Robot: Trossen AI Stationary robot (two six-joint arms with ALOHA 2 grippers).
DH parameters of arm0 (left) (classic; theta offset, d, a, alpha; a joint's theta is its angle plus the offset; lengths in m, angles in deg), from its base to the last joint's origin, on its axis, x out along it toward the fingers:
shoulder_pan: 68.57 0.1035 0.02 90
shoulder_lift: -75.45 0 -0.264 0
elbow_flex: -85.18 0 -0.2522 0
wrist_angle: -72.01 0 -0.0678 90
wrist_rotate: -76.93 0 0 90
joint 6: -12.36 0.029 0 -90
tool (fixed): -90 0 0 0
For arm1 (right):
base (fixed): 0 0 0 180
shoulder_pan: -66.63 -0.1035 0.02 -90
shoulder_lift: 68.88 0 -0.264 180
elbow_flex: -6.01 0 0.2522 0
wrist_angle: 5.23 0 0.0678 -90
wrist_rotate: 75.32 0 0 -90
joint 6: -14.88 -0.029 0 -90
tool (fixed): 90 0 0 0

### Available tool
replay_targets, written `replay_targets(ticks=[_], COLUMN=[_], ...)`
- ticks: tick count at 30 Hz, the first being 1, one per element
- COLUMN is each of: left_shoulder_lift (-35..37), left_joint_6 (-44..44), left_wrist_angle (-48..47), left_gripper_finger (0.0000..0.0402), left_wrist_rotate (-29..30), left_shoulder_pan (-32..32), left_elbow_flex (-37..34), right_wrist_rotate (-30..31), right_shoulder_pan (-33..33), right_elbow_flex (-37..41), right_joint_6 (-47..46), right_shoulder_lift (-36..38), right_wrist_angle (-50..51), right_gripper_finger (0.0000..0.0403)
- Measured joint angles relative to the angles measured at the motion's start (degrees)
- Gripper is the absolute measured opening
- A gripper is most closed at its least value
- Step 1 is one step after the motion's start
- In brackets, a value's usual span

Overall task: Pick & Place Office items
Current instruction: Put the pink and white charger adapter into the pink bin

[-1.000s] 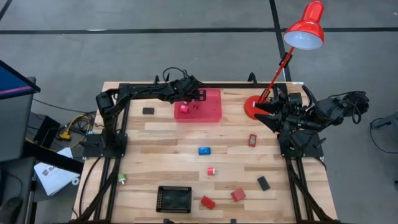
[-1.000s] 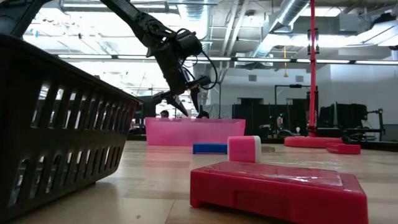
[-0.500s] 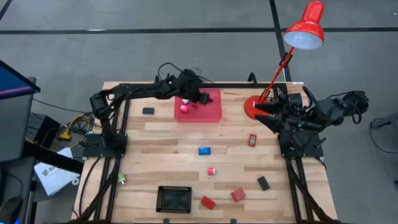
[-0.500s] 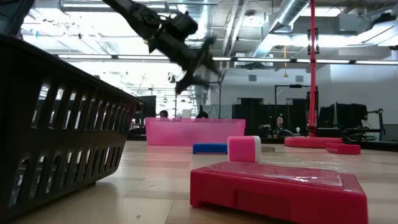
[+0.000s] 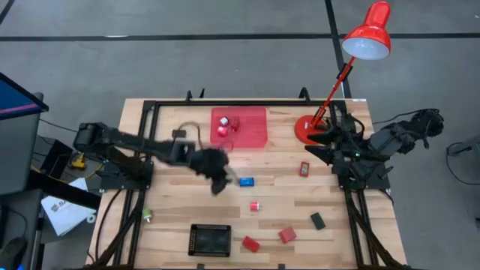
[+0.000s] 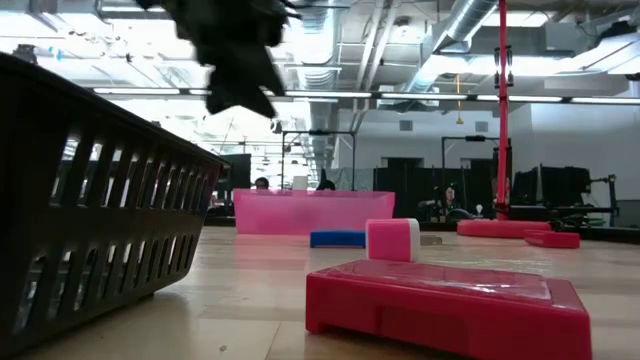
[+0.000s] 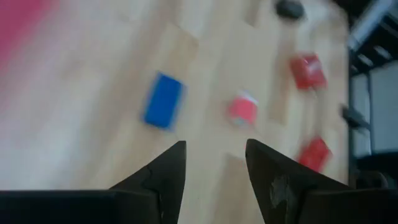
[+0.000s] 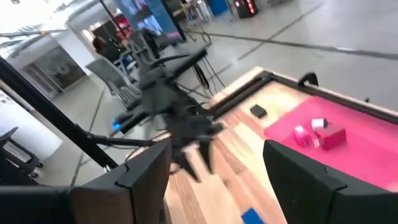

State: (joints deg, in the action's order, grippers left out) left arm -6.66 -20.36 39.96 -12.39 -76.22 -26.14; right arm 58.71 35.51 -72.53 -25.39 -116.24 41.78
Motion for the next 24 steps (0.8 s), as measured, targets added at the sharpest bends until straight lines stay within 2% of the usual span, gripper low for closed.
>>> replay_targets(ticks=[5, 10, 12, 17, 20, 24], left_shoulder_lift=[4.5, 10.2, 12.3, 18.0, 20.6, 23.1], left_joint_6=[-7.5, -8.6, -7.8, -4.0, -2.2, -2.2], left_wrist_angle=[2.7, 3.1, 3.0, 2.8, 2.1, -2.3], left_gripper_finger=[0.0162, 0.0162, 0.0162, 0.0162, 0.0162, 0.0162], left_wrist_rotate=[6.2, 15.7, 19.3, 25.0, 27.9, 29.4], left_shoulder_pan=[-6.5, -9.4, -9.5, -9.3, -9.2, -9.2], left_elbow_flex=[-4.8, -6.2, -6.3, -6.2, -6.3, -6.3], right_wrist_rotate=[-2.7, -17.8, -24.0, -35.0, -35.2, -36.2], right_shoulder_pan=[0.0, 0.1, 0.4, 0.6, 2.5, 8.3], right_elbow_flex=[0.0, 0.0, 0.0, 0.0, 0.0, 0.0], right_joint_6=[-4.4, -14.0, -14.7, -6.7, 0.1, 3.6], right_shoulder_lift=[0.0, -2.6, -5.1, -13.8, -19.9, -28.1], right_wrist_angle=[3.7, 14.7, 16.9, 16.6, 15.2, 8.3], right_gripper_finger=[0.0249, 0.0249, 0.0249, 0.0249, 0.0249, 0.0249])
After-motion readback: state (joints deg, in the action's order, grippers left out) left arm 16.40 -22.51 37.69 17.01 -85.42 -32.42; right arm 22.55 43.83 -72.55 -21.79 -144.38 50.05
